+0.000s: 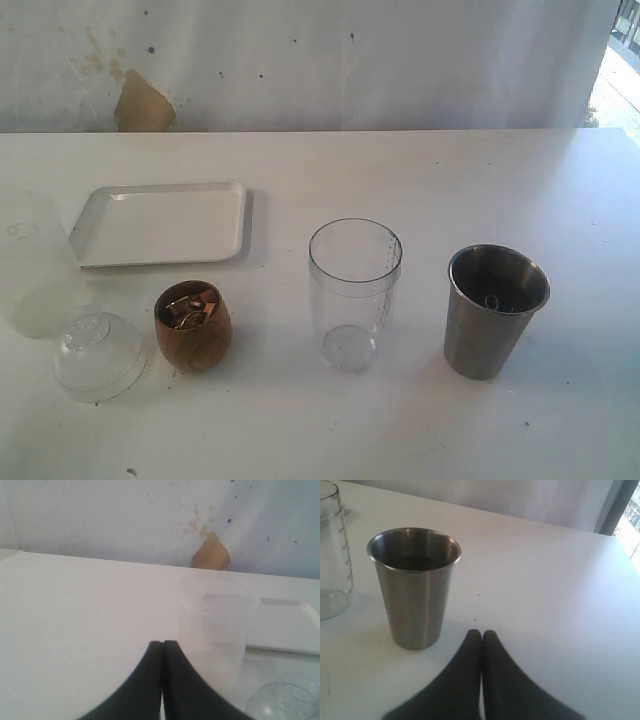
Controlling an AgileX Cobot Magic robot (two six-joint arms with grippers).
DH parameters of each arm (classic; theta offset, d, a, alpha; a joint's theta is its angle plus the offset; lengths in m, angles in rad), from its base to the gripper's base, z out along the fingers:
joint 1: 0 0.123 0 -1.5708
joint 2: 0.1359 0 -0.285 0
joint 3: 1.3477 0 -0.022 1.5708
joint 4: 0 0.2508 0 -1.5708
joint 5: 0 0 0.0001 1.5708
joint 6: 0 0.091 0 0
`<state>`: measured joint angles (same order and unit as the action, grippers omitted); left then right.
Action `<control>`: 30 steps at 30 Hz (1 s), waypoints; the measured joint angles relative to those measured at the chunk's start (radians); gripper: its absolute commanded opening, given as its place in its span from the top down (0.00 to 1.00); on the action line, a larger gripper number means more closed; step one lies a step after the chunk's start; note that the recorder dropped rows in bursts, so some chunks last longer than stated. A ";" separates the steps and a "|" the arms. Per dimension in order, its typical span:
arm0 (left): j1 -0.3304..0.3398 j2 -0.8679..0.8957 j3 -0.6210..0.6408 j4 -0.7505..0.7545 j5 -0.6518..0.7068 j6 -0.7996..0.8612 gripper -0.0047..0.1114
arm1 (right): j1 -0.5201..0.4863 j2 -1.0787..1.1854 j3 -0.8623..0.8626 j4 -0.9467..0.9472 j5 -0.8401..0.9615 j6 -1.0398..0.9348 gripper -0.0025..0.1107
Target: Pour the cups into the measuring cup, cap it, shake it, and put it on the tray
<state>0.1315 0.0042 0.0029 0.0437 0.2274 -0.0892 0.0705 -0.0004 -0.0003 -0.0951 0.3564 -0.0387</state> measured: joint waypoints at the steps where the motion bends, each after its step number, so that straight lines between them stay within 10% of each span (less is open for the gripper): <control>1: 0.000 0.000 0.000 0.000 0.000 0.000 0.96 | 0.000 0.000 0.000 0.000 0.000 0.000 0.98; 14: 0.000 0.000 0.000 -0.058 -0.133 -0.021 0.96 | 0.000 0.000 0.000 0.000 0.000 0.000 0.98; 22: 0.000 0.000 0.000 -0.095 -0.551 -0.267 0.94 | 0.000 0.000 0.000 0.000 0.000 0.000 0.98; 30: 0.000 0.163 -0.117 0.392 -0.672 -0.695 0.38 | 0.000 0.000 0.000 0.000 0.000 0.000 0.98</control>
<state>0.1315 0.1670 -0.1144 0.4361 -0.4446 -0.7846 0.0705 -0.0004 -0.0003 -0.0951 0.3564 -0.0387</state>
